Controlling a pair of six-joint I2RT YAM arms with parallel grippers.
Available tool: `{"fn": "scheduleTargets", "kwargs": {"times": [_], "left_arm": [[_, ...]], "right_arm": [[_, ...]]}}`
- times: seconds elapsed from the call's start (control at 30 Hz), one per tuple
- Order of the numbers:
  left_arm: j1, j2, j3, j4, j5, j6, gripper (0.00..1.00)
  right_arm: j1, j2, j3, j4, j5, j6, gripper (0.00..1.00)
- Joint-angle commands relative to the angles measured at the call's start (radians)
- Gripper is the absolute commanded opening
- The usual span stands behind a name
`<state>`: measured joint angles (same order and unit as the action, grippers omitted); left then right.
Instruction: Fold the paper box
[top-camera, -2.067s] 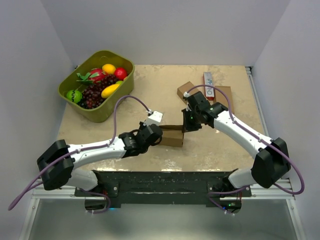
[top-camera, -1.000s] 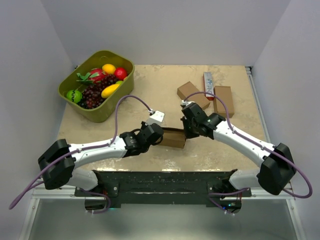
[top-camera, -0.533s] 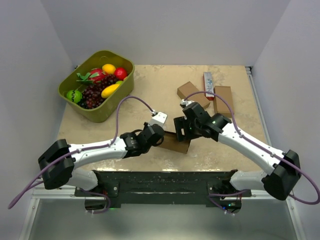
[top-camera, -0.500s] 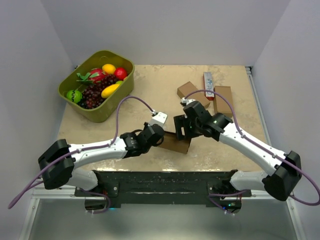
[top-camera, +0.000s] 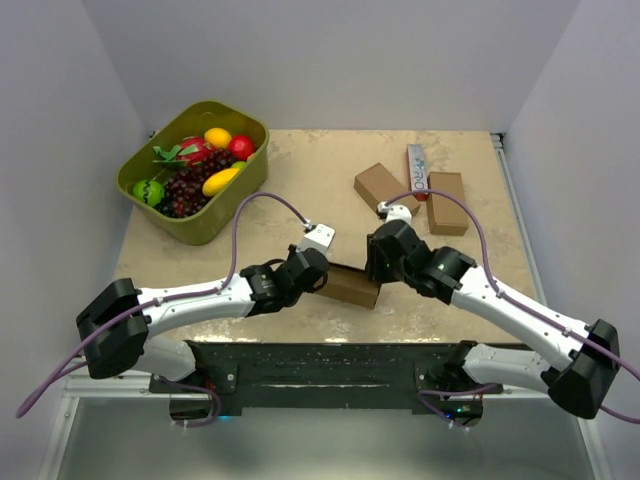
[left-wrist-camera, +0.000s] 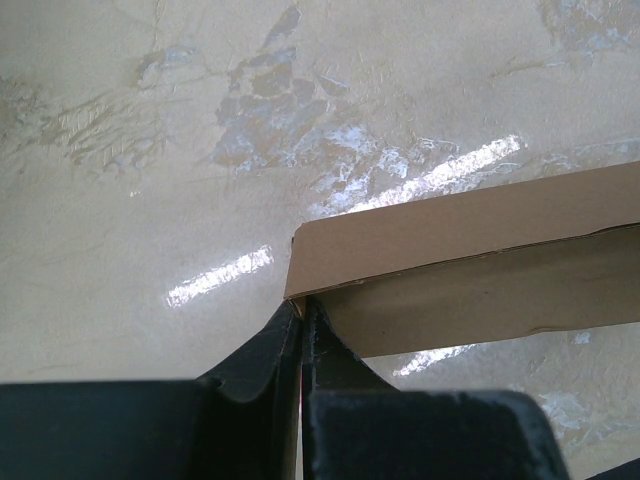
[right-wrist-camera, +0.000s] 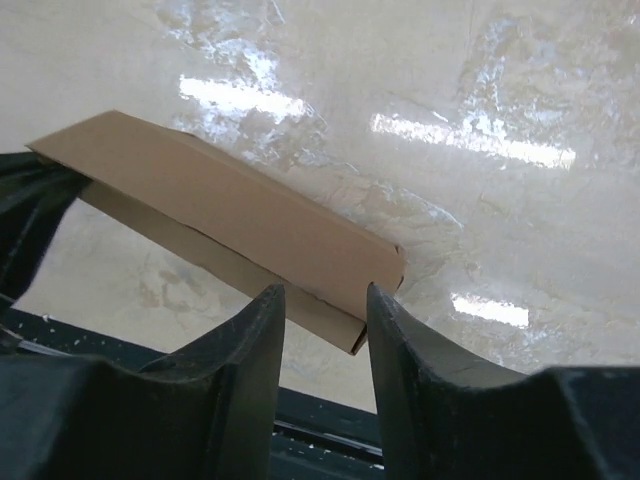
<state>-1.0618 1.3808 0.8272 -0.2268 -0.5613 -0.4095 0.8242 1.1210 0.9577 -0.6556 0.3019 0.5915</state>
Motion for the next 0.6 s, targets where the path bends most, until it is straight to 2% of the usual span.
{"fn": "scheduleTargets", "kwargs": {"times": [0.0, 0.27, 0.47, 0.57], "left_arm": [[-0.013, 0.034, -0.011, -0.075, 0.086, -0.032, 0.00], [-0.013, 0.034, -0.010, -0.075, 0.093, -0.040, 0.00], [-0.013, 0.023, -0.010, -0.071, 0.101, -0.037, 0.00], [-0.013, 0.006, -0.013, -0.063, 0.100, -0.028, 0.09]], "right_arm": [[0.056, -0.069, -0.071, 0.077, 0.126, 0.117, 0.40], [0.099, -0.079, -0.152, 0.106, 0.175, 0.169, 0.33], [0.115, -0.073, -0.188, 0.117, 0.171, 0.199, 0.32], [0.116, -0.076, -0.197, 0.103, 0.175, 0.205, 0.32]]}}
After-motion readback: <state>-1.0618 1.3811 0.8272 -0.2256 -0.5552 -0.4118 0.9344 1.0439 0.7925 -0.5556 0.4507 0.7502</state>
